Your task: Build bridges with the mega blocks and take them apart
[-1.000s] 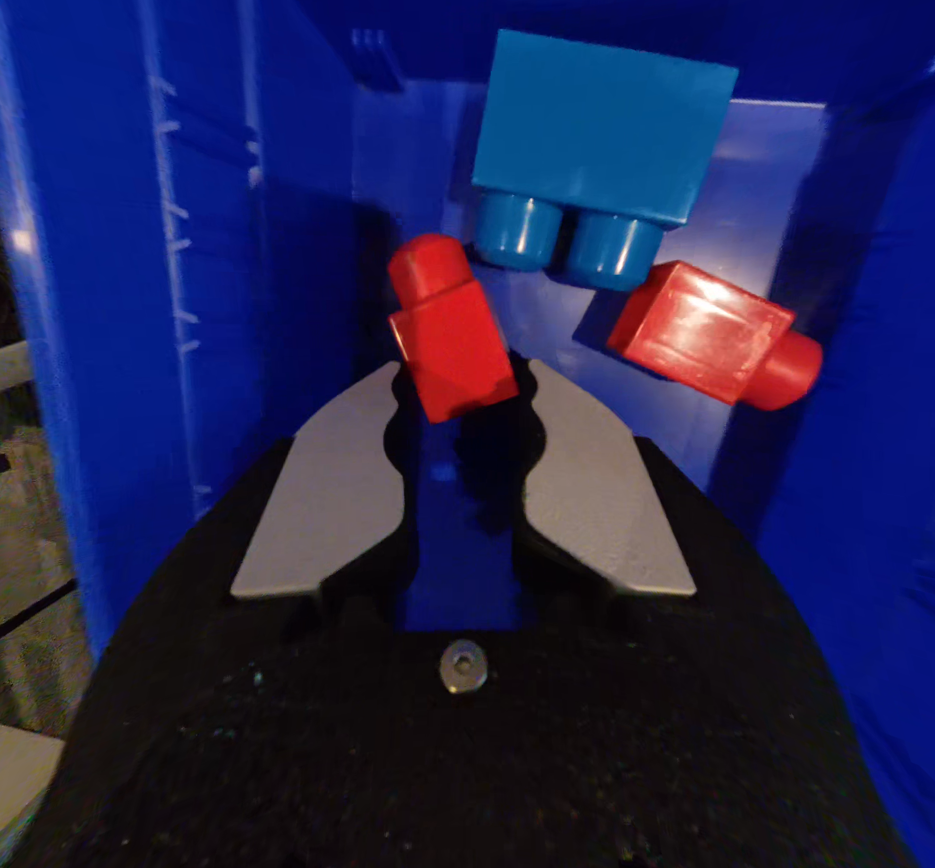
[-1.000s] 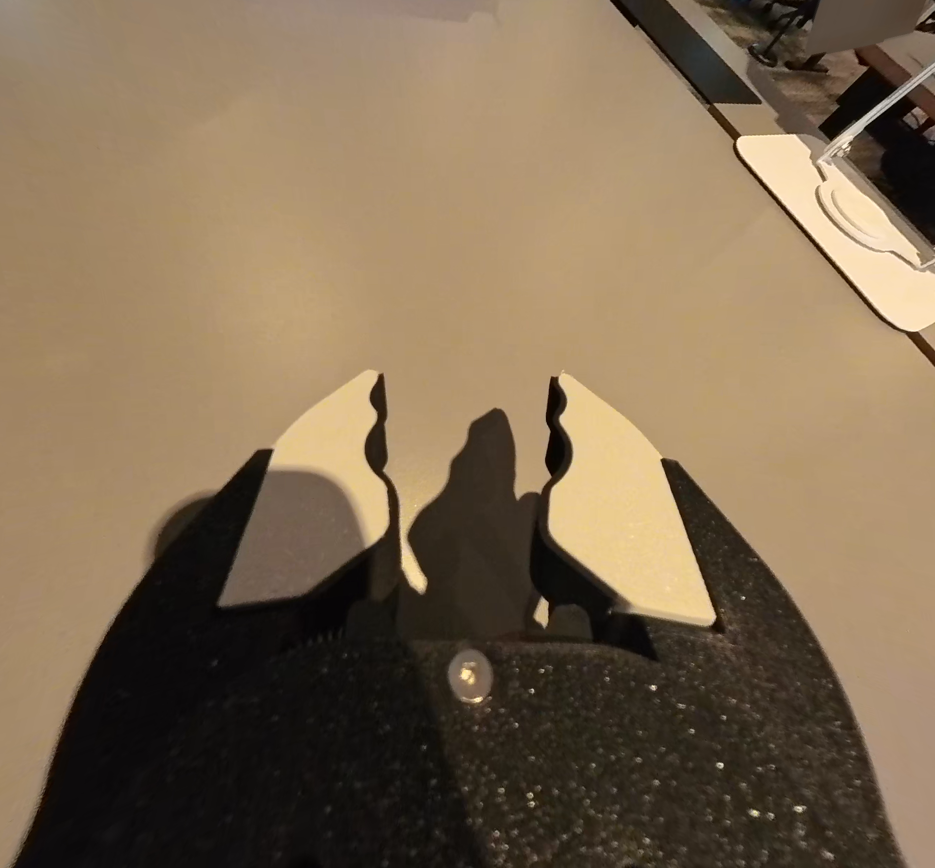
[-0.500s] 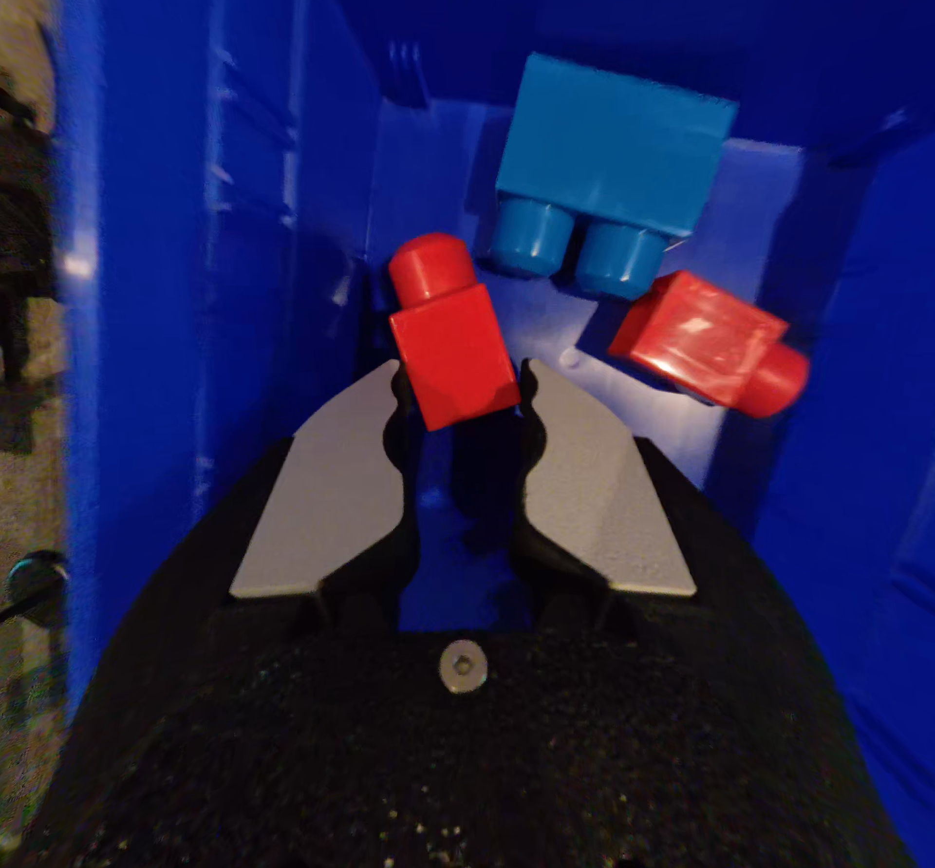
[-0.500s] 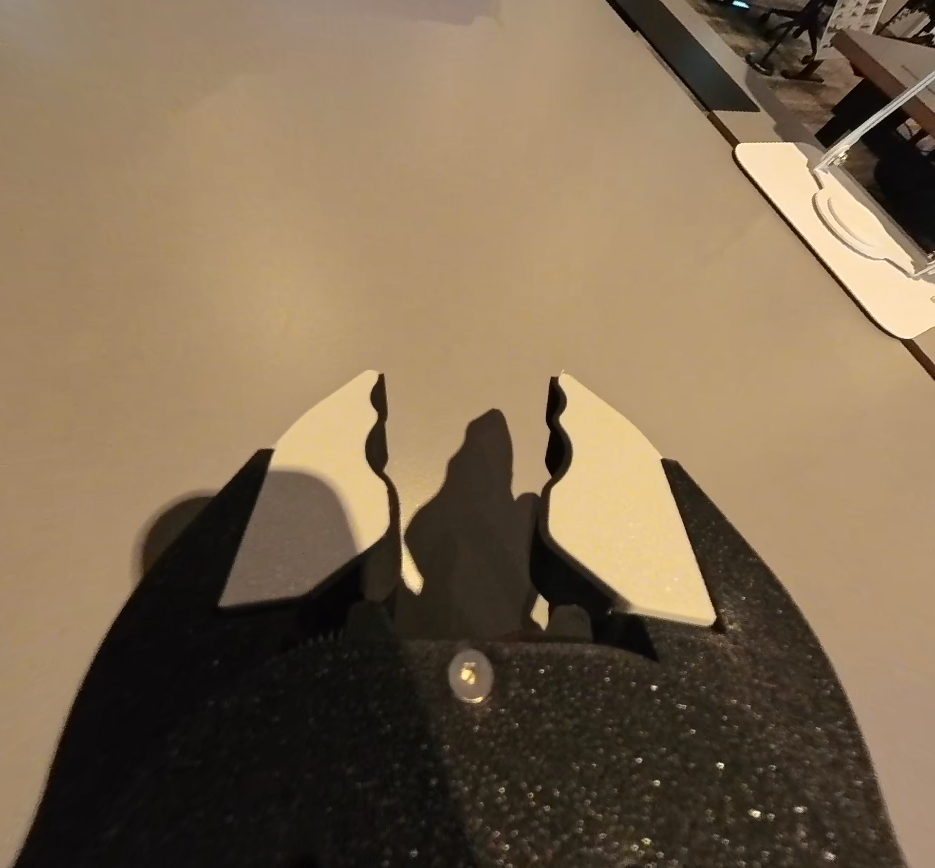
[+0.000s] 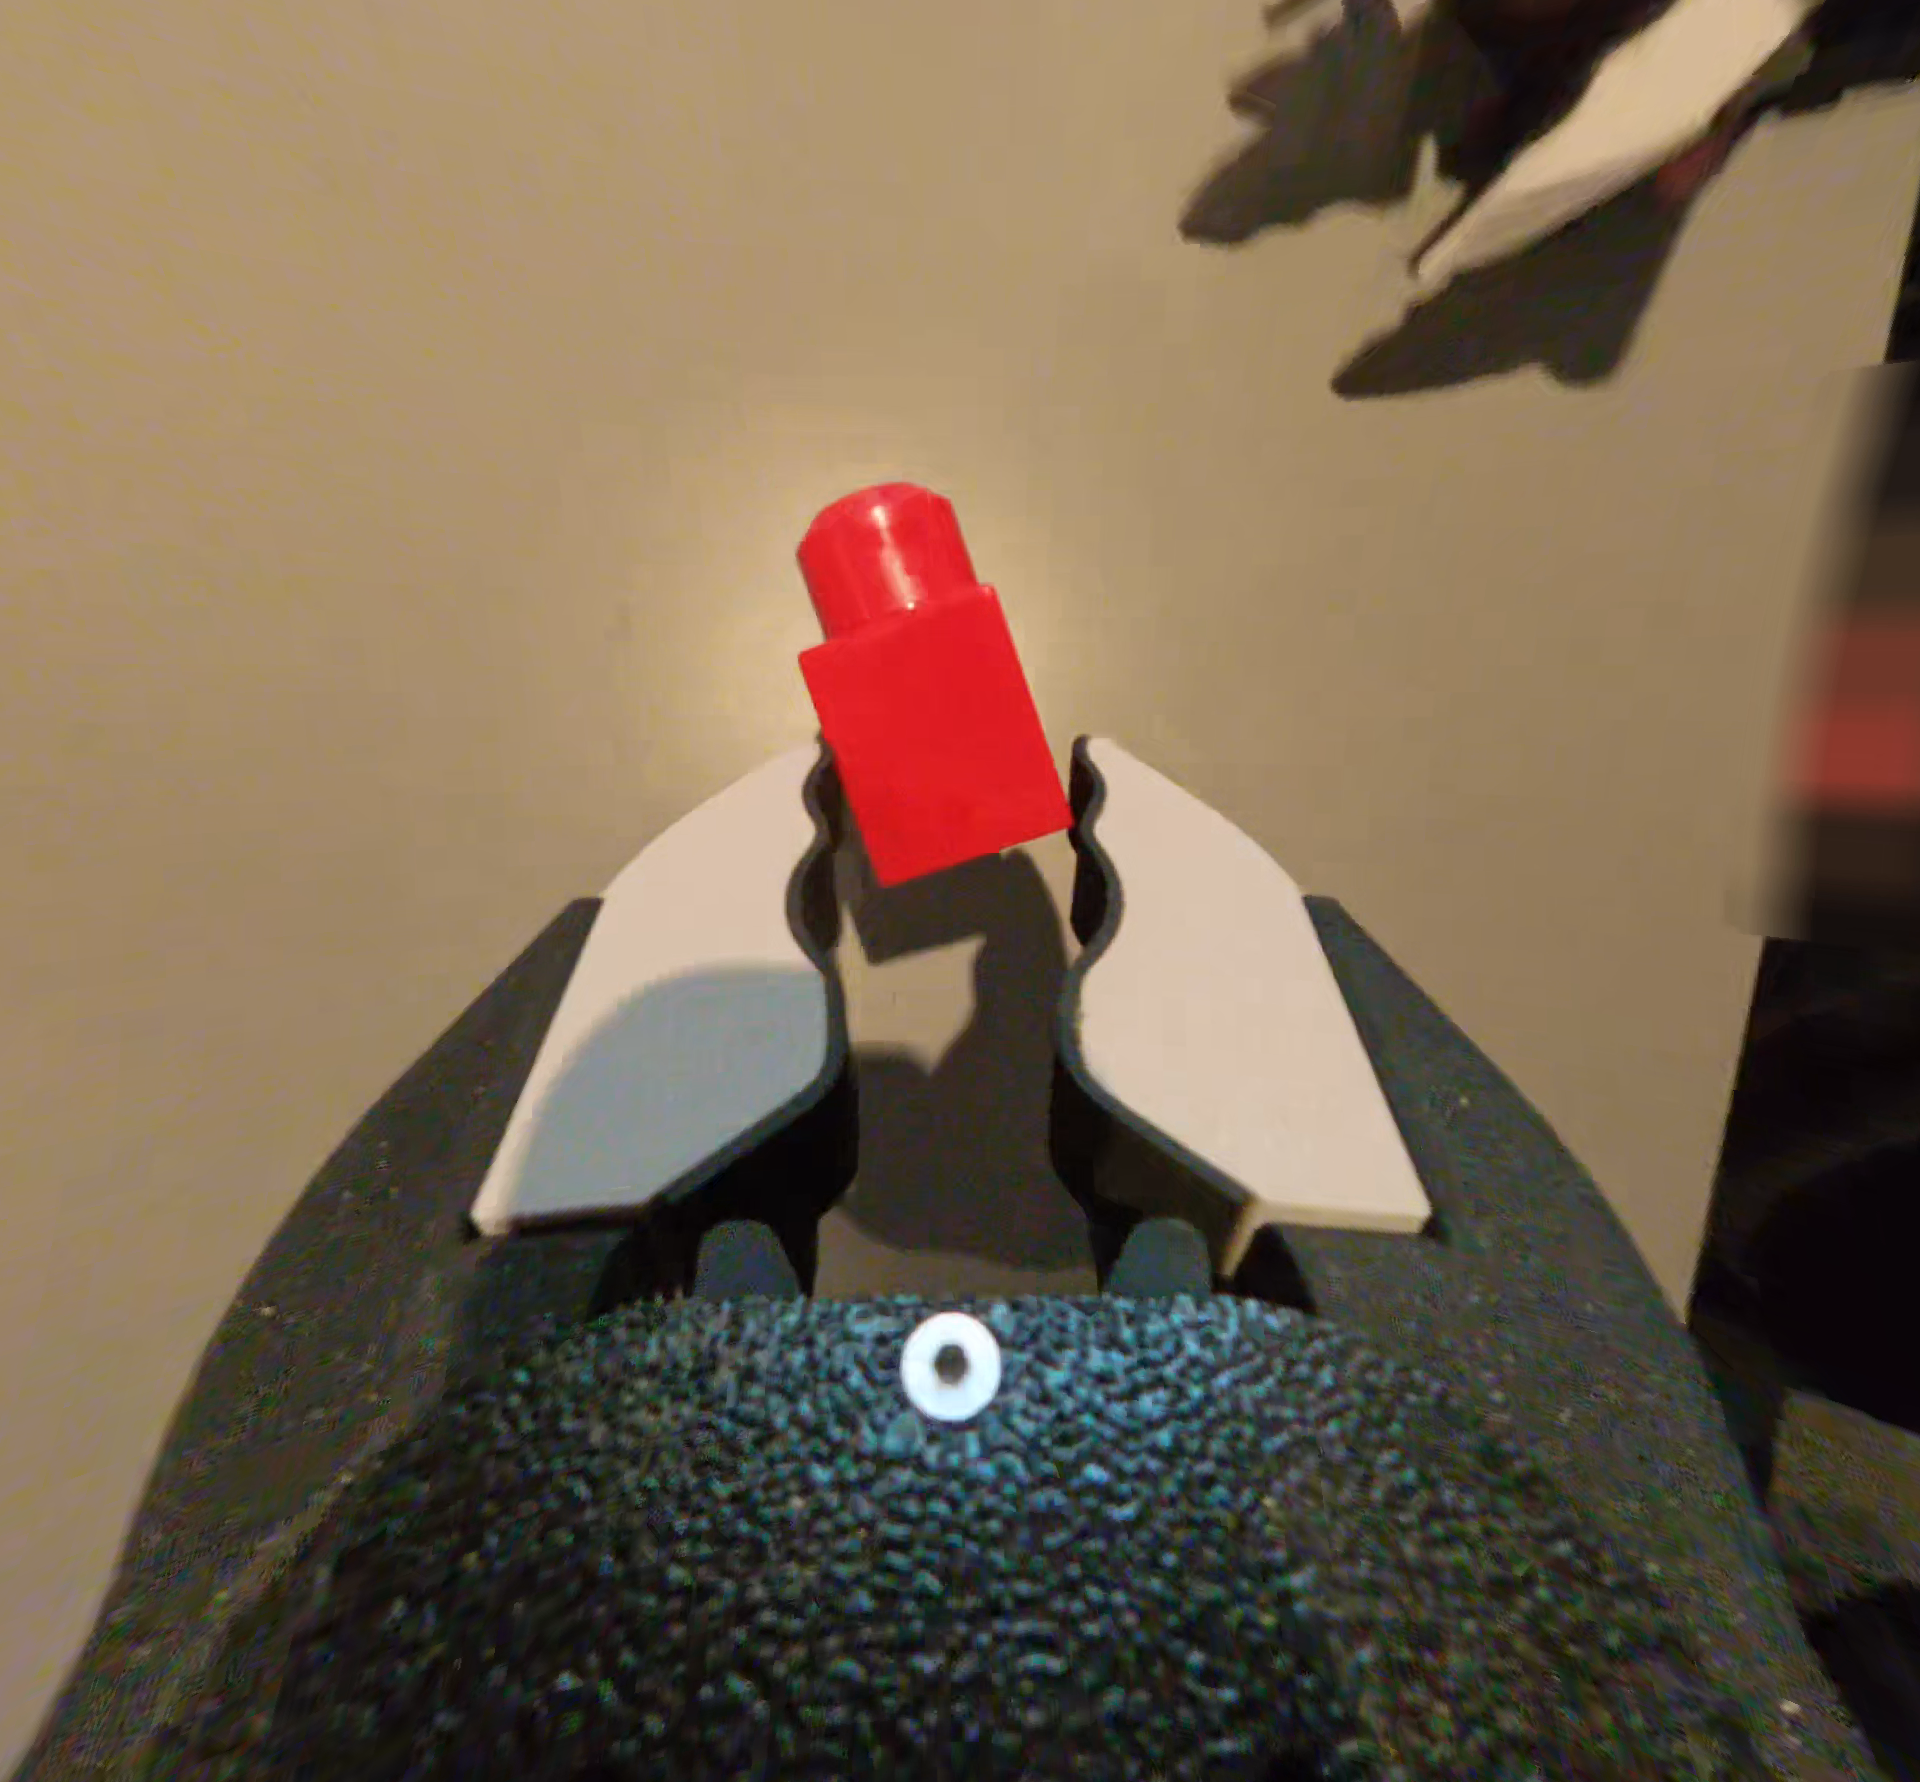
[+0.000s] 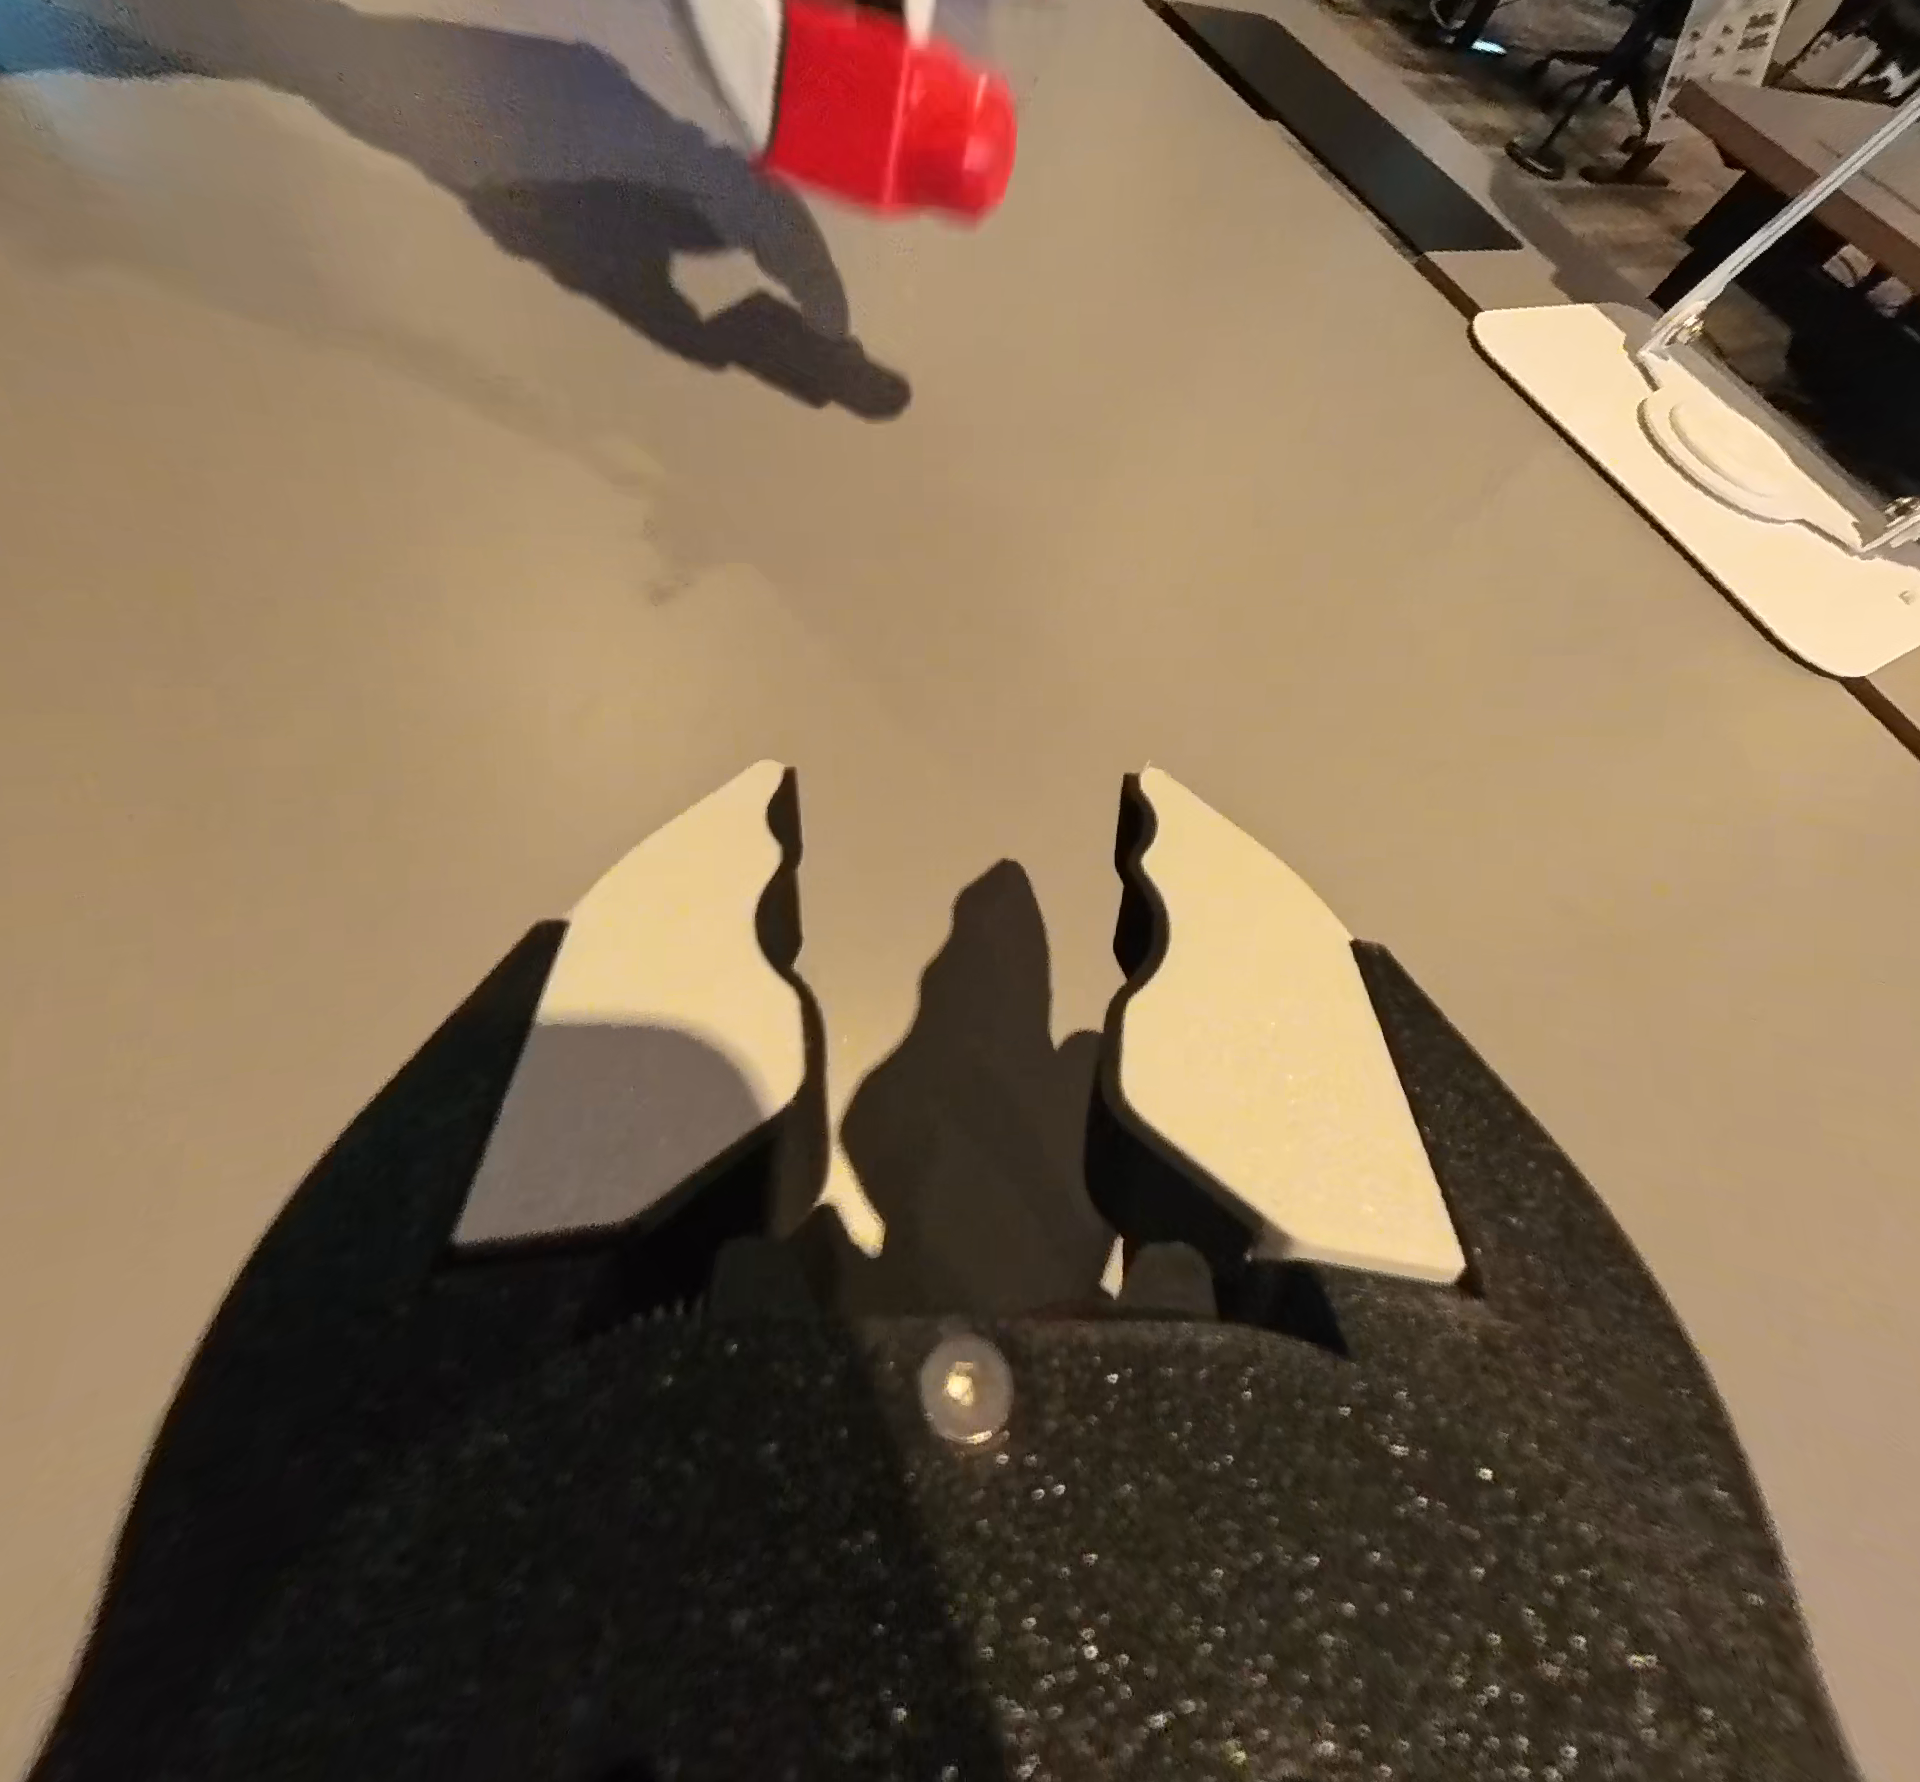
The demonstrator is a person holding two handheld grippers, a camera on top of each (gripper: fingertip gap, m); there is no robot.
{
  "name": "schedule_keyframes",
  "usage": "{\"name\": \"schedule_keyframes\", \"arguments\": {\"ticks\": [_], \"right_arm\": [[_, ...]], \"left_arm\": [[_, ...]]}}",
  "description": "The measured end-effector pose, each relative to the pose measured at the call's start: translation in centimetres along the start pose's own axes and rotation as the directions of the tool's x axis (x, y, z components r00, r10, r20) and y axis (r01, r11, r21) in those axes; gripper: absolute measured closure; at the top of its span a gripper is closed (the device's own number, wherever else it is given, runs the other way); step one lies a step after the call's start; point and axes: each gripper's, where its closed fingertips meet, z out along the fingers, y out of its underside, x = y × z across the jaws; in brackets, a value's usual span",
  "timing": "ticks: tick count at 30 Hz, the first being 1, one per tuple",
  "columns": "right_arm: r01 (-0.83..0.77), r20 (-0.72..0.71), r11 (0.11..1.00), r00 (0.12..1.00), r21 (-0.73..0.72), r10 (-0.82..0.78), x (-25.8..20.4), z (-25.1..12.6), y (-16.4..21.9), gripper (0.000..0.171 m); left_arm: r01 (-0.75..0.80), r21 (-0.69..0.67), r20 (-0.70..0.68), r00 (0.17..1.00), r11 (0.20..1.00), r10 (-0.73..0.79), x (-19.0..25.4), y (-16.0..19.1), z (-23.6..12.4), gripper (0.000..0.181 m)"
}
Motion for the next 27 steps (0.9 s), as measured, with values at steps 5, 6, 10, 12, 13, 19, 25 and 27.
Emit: {"name": "schedule_keyframes", "arguments": {"ticks": [5,6,10,12,13,19,25,27], "right_arm": [[0.002,0.005,1.0,1.0,0.013,-0.002,0.0,-0.2,-0.1,0.115],[-0.001,0.007,1.0,1.0,0.014,0.0,0.0,-0.2,-0.1,0.116],[-0.007,0.01,1.0,1.0,0.014,0.007,0.0,-0.2,-0.1,0.116],[-0.006,0.008,1.0,1.0,0.011,0.006,0.0,-0.2,-0.1,0.116],[-0.005,0.008,1.0,1.0,0.009,0.005,0.0,-0.2,0.0,0.116],[0.017,0.005,1.0,1.0,-0.001,-0.017,-0.2,-0.1,0.1,0.116],[0.033,-0.001,0.999,0.999,-0.02,-0.033,-0.3,0.2,0.2,0.116],[0.038,-0.007,0.999,0.999,-0.023,-0.038,-0.3,0.2,0.3,0.117]], "left_arm": [[0.037,-0.11,-0.034,0.999,0.993,-0.041,1.3,1.7,3.1,0.12],[0.047,-0.117,-0.013,0.999,0.992,-0.048,1.0,2.1,3.3,0.113],[0.071,-0.023,0.067,0.995,0.997,-0.069,-0.2,2.0,1.0,0.095],[0.107,0.1,0.161,0.979,0.989,-0.122,-2.1,1.3,-3.6,0.098],[0.137,0.18,0.226,0.958,0.974,-0.177,-3.7,1.1,-6.9,0.103],[0.323,0.562,0.608,0.463,0.762,-0.645,-18.0,12.4,-29.1,0.116],[0.667,0.546,0.469,0.259,0.507,-0.845,-24.9,24.7,-27.0,0.121],[0.682,0.536,0.477,0.241,0.497,-0.845,-26.1,25.7,-26.1,0.125]]}}
